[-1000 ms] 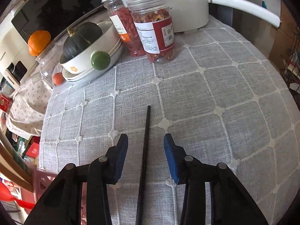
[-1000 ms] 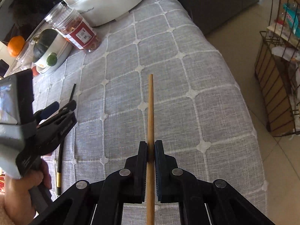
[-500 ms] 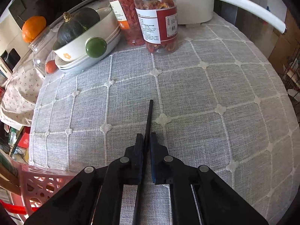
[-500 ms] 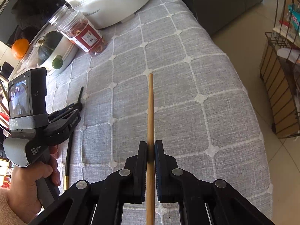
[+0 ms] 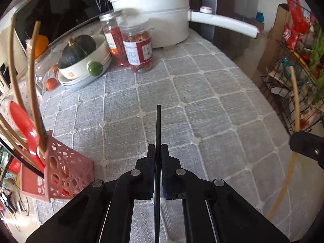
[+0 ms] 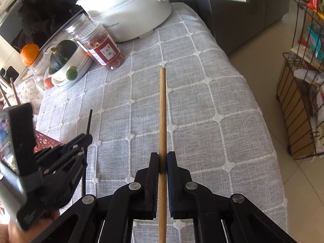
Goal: Organize utensils
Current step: 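Grasp the black chopstick with the left tool while the right tool holds the wooden one, then carry both chopsticks upright over the pink basket and lower them in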
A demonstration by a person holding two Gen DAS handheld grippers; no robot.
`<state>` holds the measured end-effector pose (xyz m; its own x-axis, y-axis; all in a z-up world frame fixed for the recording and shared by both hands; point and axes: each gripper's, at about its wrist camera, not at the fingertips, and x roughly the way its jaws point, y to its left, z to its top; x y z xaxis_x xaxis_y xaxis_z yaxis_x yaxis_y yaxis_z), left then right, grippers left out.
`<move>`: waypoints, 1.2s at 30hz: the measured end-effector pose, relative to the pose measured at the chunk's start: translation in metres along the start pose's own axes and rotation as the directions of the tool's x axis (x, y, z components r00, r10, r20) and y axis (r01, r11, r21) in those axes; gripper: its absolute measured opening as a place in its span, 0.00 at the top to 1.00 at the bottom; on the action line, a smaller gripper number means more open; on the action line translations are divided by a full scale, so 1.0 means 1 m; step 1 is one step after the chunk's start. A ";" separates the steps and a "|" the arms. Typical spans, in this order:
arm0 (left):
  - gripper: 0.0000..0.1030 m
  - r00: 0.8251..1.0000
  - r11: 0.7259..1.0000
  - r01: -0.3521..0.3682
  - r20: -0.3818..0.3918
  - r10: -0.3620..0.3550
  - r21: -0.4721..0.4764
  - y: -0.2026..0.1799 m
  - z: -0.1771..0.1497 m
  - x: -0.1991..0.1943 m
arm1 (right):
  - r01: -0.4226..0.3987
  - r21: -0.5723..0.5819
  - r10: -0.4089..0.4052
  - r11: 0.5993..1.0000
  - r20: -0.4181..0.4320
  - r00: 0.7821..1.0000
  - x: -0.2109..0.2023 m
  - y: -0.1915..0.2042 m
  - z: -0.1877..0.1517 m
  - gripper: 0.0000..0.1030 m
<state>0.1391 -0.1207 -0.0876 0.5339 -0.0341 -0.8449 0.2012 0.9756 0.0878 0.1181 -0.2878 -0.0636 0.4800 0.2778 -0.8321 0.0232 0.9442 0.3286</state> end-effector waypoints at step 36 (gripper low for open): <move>0.95 0.885 0.962 0.194 0.456 -0.088 -0.190 0.137 -0.066 -0.202 | -0.013 -0.334 0.125 0.942 0.317 0.940 -0.074 0.155 -0.027 0.94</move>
<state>0.0049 0.0346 0.0601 0.8297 -0.2154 -0.5149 0.1414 0.9735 -0.1796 0.0627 -0.1567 0.0366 0.7322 0.3233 -0.5995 -0.2773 0.9454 0.1712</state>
